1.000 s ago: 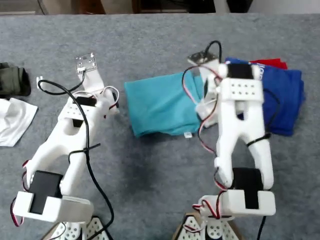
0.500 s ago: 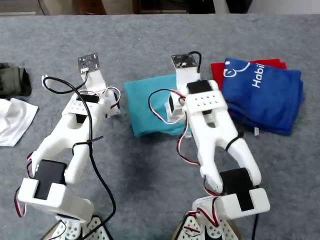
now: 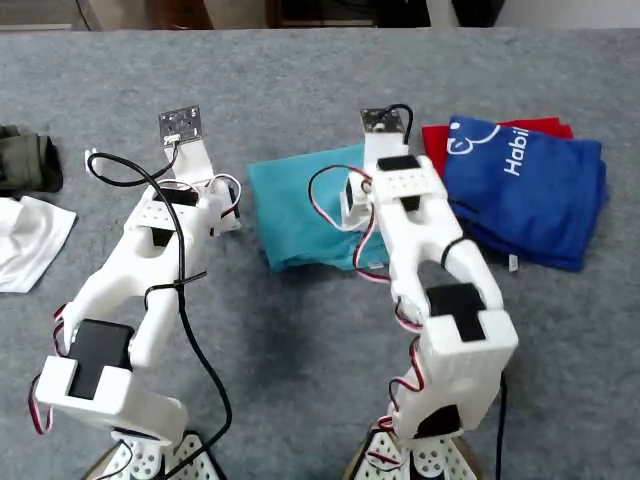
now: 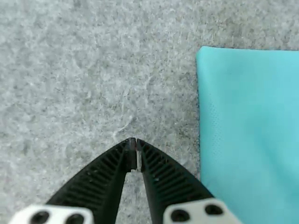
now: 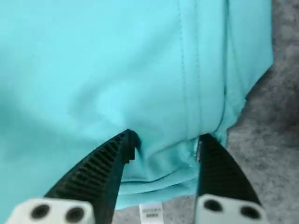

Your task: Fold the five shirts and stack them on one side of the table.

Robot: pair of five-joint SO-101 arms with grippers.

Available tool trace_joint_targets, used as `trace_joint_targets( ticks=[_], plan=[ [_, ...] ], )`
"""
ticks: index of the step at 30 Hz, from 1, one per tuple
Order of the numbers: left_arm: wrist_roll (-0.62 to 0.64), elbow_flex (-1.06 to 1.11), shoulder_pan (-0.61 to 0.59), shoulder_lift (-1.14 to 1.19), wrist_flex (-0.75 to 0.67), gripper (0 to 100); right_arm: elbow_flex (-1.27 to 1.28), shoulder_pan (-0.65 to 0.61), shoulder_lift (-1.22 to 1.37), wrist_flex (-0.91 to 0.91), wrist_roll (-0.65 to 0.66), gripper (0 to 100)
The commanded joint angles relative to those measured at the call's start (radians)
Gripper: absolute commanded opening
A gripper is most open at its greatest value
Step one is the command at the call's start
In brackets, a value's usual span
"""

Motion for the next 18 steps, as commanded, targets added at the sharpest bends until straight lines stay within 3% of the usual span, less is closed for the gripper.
trace_joint_targets(
  ticks=[1, 5, 18],
  plan=[
    [-0.005, -0.046, -0.009, -0.005, -0.006, 2, -0.077, 0.016, 0.07, 0.081, -0.008, 14.8],
    [-0.005, -0.046, -0.009, -0.005, -0.006, 2, -0.13, 0.015, 0.085, 0.152, 0.023, 0.0],
    [-0.005, -0.046, -0.009, -0.004, -0.006, 2, -0.335, 0.091, -0.015, 0.348, 0.071, 0.2]
  ],
)
